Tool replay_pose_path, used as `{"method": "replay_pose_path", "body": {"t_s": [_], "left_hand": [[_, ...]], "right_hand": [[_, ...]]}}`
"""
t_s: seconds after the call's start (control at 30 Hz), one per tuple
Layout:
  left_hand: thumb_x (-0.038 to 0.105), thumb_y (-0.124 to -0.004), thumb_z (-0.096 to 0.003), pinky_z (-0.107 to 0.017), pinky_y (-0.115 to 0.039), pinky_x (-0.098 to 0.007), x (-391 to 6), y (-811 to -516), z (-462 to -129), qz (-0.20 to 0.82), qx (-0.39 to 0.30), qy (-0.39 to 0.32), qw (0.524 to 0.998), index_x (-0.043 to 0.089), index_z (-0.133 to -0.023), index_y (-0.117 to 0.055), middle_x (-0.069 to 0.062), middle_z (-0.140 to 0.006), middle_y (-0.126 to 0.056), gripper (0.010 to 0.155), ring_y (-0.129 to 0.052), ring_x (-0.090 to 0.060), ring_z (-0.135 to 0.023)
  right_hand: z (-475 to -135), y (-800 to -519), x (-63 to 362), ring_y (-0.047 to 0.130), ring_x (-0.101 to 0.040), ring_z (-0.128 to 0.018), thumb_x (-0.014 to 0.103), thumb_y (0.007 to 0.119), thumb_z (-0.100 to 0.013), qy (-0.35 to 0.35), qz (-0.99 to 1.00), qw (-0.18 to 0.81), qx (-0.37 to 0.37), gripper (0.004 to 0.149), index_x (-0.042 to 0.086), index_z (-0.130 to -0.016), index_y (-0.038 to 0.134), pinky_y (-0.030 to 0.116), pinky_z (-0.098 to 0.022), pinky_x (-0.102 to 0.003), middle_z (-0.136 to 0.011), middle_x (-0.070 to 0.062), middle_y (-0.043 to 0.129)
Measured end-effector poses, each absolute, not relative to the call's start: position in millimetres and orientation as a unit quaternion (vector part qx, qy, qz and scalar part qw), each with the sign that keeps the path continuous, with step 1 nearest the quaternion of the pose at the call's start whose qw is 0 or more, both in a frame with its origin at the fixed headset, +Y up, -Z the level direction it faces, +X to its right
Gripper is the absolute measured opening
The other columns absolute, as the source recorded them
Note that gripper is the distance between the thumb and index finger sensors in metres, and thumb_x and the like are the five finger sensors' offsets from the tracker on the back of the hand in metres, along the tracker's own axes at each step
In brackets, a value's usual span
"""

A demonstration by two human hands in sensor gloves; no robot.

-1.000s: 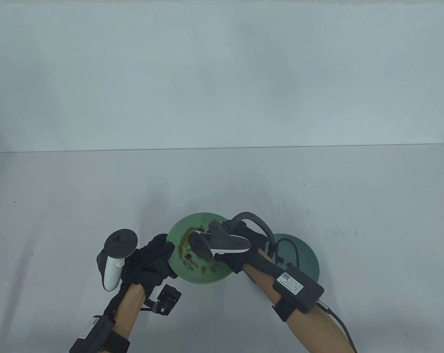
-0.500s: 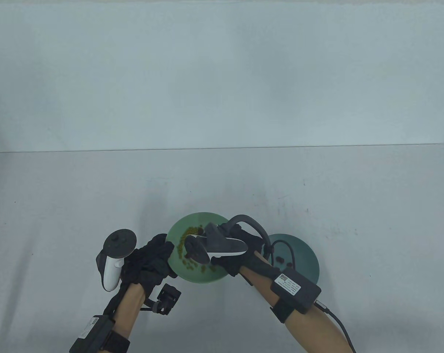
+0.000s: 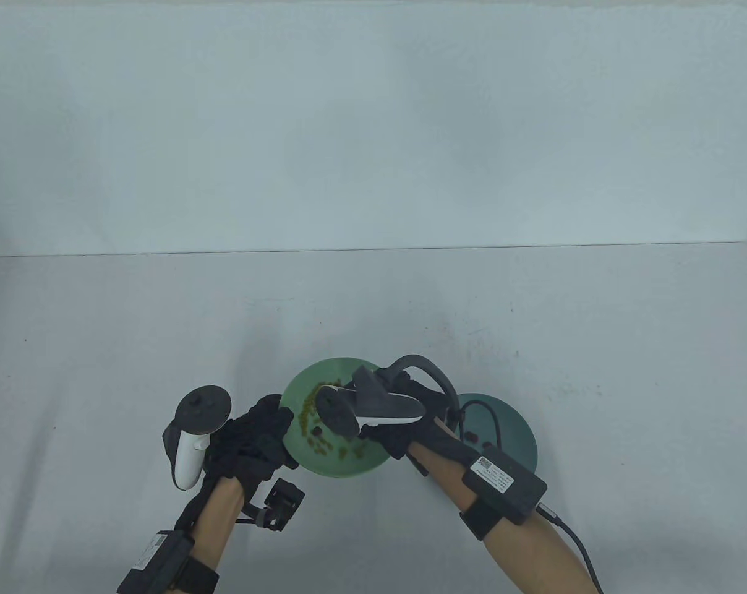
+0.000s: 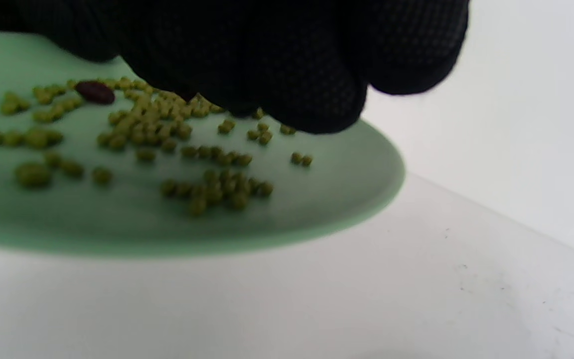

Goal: Pick cranberries with hand pinch into plate

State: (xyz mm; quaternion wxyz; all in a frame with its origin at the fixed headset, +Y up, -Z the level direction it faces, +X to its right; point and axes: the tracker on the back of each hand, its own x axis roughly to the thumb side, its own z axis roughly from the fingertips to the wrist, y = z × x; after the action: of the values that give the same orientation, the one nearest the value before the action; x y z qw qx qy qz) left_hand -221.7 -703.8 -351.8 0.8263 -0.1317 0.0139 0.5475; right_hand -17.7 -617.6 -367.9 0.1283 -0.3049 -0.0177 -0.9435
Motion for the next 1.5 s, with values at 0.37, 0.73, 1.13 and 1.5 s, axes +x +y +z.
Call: {"method": "replay_pose_path", "body": {"t_s": [0.37,0.73,1.13,1.5], "left_hand": [[0.023,-0.065,-0.0603,-0.033,-0.097,-0.028,-224.3,-703.7,-351.6,0.545,-0.126,0.021,0.828,-0.005,-0.104,-0.057,-0.019,-0.08,-0.086,0.052,-0.11,-0.022,-0.045],[0.023,-0.066,-0.0603,-0.033,-0.098,-0.028,-224.9,-702.4,-351.1,0.544,-0.122,0.021,0.83,-0.005,-0.103,-0.057,-0.019,-0.08,-0.086,0.052,-0.11,-0.022,-0.045],[0.023,-0.066,-0.0603,-0.033,-0.098,-0.028,-222.8,-702.6,-350.2,0.546,-0.123,0.013,0.829,-0.005,-0.103,-0.057,-0.019,-0.08,-0.086,0.052,-0.11,-0.022,-0.044],[0.023,-0.066,-0.0603,-0.033,-0.097,-0.028,-222.3,-703.0,-350.0,0.542,-0.124,0.014,0.831,-0.005,-0.103,-0.057,-0.019,-0.08,-0.086,0.052,-0.11,-0.022,-0.044]], "right_hand": [[-371.5,-596.3,38.5,0.1,-0.006,-0.041,0.05,0.076,-0.053,0.006,-0.962,0.113,-0.25,0.047,0.017,-0.085,0.087,0.089,-0.038,-0.033,-0.047,0.018,0.092],[-377.7,-641.8,98.9,0.1,-0.006,-0.041,0.05,0.076,-0.053,-0.045,-0.974,0.122,-0.183,0.047,0.017,-0.085,0.087,0.089,-0.038,-0.033,-0.047,0.018,0.092],[-387.7,-698.7,117.2,0.099,-0.006,-0.041,0.05,0.076,-0.053,-0.107,-0.973,0.137,-0.151,0.047,0.018,-0.085,0.086,0.088,-0.039,-0.033,-0.047,0.018,0.092],[-390.8,-718.1,121.5,0.099,-0.006,-0.041,0.05,0.075,-0.053,-0.131,-0.97,0.147,-0.142,0.046,0.019,-0.086,0.086,0.088,-0.039,-0.033,-0.047,0.017,0.092]]}}
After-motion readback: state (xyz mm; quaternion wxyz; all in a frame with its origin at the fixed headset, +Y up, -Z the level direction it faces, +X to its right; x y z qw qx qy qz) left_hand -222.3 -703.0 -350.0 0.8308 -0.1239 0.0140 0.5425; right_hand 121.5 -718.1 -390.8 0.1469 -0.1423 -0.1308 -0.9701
